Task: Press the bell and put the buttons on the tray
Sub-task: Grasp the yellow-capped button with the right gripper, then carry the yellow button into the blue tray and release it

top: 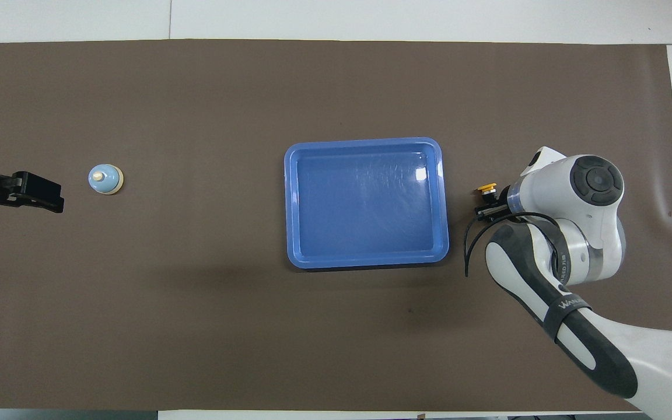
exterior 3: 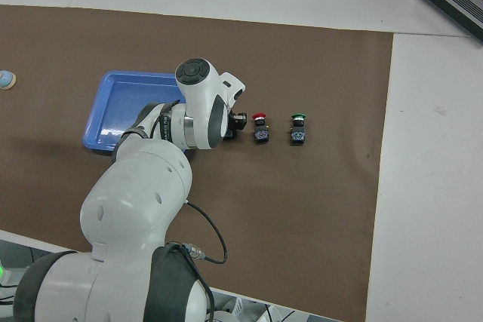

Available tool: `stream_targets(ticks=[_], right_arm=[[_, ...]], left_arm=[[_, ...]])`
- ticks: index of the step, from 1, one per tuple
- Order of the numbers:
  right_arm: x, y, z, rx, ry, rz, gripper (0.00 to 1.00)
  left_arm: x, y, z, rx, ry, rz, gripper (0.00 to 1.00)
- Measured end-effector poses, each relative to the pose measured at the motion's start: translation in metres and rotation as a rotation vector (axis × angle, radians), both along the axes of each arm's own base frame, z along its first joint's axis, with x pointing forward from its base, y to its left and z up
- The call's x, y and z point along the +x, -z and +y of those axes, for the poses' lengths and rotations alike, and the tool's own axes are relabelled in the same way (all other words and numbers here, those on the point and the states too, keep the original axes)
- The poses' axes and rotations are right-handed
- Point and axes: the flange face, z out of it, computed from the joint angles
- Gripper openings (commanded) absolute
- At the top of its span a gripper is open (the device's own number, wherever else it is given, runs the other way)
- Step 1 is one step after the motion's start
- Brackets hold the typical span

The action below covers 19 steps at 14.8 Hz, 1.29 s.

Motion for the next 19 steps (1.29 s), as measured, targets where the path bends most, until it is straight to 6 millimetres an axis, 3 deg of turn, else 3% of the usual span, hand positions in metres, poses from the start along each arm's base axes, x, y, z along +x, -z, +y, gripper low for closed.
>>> stream_targets(ticks=[2,4,7,10,13,17,18,19], right_arm=[[0.004,-0.007,0.003,-0.003,-0.005,0.02,0.0],[0.015,-0.033,0.019,0.0,-0.016,0.031,0.0],[0.026,-0.078,0.077,0.014,0.016,0.008,0.0],[0.018,-0.092,0.136,0.026,0.081,-0.015,0.0],[0.013,-0.077,0.175,0.039,0.141,-0.014,0.0],[0.02,-0.041,0.183,0.052,0.193,-0.001,0.0],[0.019,-0.035,0.189,0.055,0.192,-0.001,0.07],[0.019,-0.031,0.191,0.056,0.194,0.0,0.32]], left_arm=[[0.0,0.0,0.0,0.0,0.0,0.0,1.0],[0.0,0.0,0.0,0.0,0.0,0.0,1.0],[0.0,0.0,0.0,0.0,0.0,0.0,1.0],[0.0,0.0,0.0,0.0,0.0,0.0,1.0],[0.0,0.0,0.0,0.0,0.0,0.0,1.0],[0.0,0.0,0.0,0.0,0.0,0.0,1.0],[0.0,0.0,0.0,0.0,0.0,0.0,1.0],[0.0,0.0,0.0,0.0,0.0,0.0,1.0]])
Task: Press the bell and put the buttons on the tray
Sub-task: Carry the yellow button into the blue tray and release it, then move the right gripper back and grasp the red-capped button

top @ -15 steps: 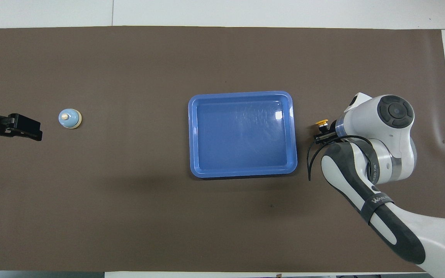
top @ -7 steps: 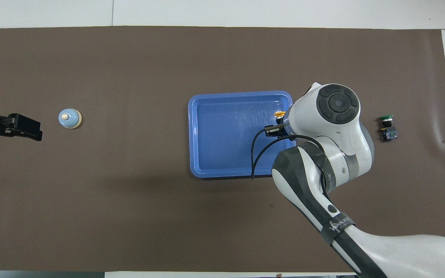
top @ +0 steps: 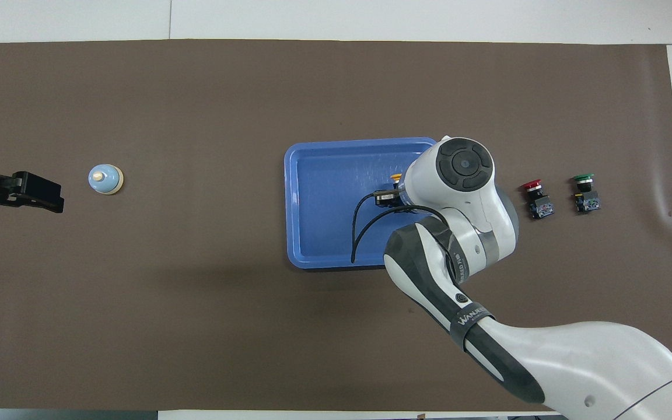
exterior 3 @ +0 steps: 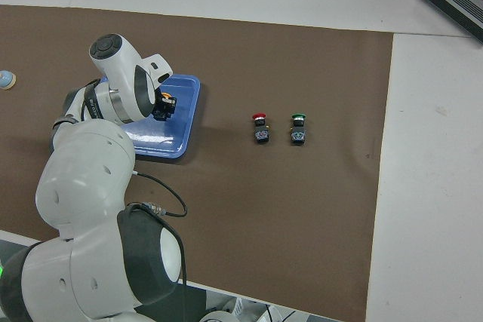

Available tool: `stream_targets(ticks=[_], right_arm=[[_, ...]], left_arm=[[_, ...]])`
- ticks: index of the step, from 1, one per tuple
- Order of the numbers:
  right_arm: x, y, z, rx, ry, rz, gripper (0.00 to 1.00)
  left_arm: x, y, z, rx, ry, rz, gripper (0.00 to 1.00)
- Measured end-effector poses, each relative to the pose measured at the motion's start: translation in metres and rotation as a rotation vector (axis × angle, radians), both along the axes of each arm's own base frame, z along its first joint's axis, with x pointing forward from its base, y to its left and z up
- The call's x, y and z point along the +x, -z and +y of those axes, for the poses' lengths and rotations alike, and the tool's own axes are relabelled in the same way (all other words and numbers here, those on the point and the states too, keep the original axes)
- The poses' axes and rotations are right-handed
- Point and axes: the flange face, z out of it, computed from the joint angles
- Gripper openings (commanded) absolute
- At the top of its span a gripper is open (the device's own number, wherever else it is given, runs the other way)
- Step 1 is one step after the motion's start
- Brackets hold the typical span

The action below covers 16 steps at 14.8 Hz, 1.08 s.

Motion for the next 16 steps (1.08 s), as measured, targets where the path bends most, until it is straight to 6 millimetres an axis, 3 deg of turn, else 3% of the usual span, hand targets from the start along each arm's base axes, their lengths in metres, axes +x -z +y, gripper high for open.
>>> stream_targets(ticks=[2,7,10,13,16], right_arm=[[0.002,0.002,-0.004,0.0,0.01,0.0,0.98],[0.004,-0.001,-0.006,-0.002,0.014,0.001,1.0],[0.018,-0.031,-0.024,-0.022,0.016,0.018,1.0],[0.047,-0.063,-0.1,-0.03,-0.06,0.01,1.0],[0.061,-0.06,-0.175,-0.031,-0.128,0.009,1.0]], left_arm=[[0.0,0.0,0.0,0.0,0.0,0.0,1.0],[0.0,0.0,0.0,0.0,0.0,0.0,1.0],[0.0,0.0,0.0,0.0,0.0,0.0,1.0],[0.0,0.0,0.0,0.0,0.0,0.0,1.0],[0.0,0.0,0.0,0.0,0.0,0.0,1.0]])
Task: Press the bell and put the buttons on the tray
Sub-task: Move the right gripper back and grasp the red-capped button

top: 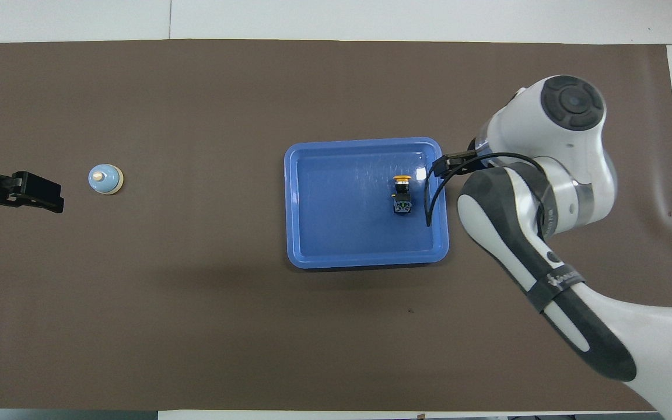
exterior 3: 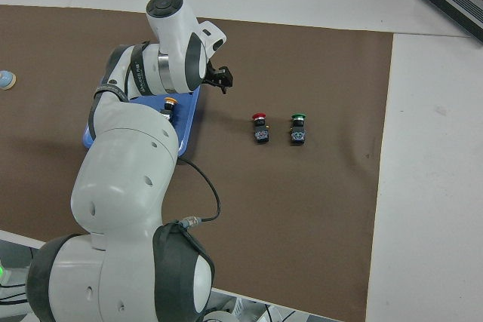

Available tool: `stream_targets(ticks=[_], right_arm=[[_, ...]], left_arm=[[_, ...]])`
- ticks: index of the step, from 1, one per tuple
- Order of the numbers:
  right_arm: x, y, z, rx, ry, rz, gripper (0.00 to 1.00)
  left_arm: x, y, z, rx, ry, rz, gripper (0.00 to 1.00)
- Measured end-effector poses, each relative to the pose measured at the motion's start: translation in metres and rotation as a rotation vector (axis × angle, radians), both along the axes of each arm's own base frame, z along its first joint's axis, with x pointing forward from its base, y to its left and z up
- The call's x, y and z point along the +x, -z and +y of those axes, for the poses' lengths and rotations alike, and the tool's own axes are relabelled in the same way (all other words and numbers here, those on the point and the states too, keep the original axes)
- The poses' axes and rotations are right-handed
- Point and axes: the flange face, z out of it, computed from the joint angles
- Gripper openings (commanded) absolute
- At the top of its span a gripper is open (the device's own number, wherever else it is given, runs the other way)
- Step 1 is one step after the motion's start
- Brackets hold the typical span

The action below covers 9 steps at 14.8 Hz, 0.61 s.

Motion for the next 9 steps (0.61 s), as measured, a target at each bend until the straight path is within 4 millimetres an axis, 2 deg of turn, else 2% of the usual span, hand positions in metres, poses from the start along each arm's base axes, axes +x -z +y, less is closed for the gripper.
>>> stream_targets(ticks=[3,9], right_arm=[[-0.002,0.013,-0.043,-0.001,-0.077,0.024,1.0],[-0.032,0.051,-0.082,-0.004,-0.168,0.005,1.0]], left_arm=[[0.0,0.0,0.0,0.0,0.0,0.0,1.0],[0.0,0.0,0.0,0.0,0.0,0.0,1.0]])
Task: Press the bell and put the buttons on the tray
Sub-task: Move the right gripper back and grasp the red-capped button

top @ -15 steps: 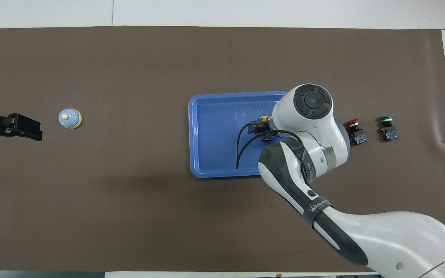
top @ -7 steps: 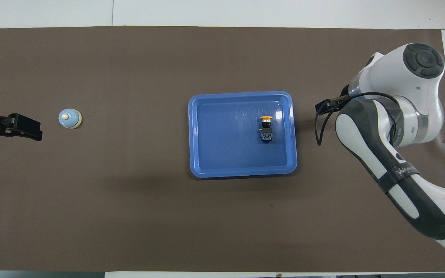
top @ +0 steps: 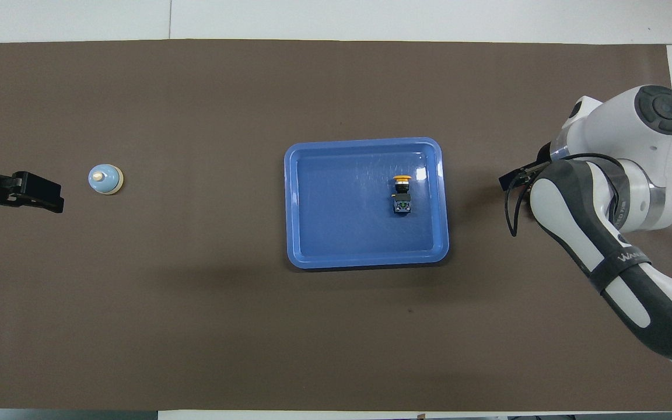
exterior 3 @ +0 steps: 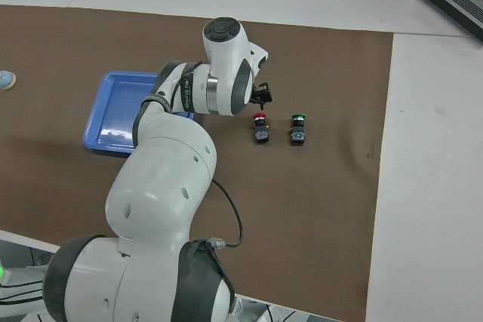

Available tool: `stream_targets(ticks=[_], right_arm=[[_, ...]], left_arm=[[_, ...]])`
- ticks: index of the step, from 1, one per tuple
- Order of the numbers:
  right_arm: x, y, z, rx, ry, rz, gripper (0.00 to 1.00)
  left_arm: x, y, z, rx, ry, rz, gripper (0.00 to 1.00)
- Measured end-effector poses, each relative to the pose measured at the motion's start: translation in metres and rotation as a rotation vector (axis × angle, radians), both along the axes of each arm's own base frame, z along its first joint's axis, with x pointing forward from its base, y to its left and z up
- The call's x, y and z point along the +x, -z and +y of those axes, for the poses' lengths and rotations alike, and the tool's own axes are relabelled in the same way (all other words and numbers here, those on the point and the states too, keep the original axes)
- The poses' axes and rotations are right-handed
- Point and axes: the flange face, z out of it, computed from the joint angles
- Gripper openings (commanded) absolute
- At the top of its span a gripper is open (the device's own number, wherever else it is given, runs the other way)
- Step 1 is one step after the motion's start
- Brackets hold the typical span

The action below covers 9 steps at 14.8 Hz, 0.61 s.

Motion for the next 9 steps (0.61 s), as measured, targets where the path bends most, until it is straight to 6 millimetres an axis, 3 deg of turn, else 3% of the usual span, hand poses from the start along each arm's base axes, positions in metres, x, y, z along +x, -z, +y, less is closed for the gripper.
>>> stream_targets(ticks=[6,9], right_arm=[[-0.027,0.024,-0.007,-0.005,-0.004,-0.013,1.0],[-0.033,0.024,-0.01,-0.007,0.001,-0.01,0.92]], left_arm=[[0.0,0.0,0.0,0.0,0.0,0.0,1.0],[0.0,0.0,0.0,0.0,0.0,0.0,1.0]])
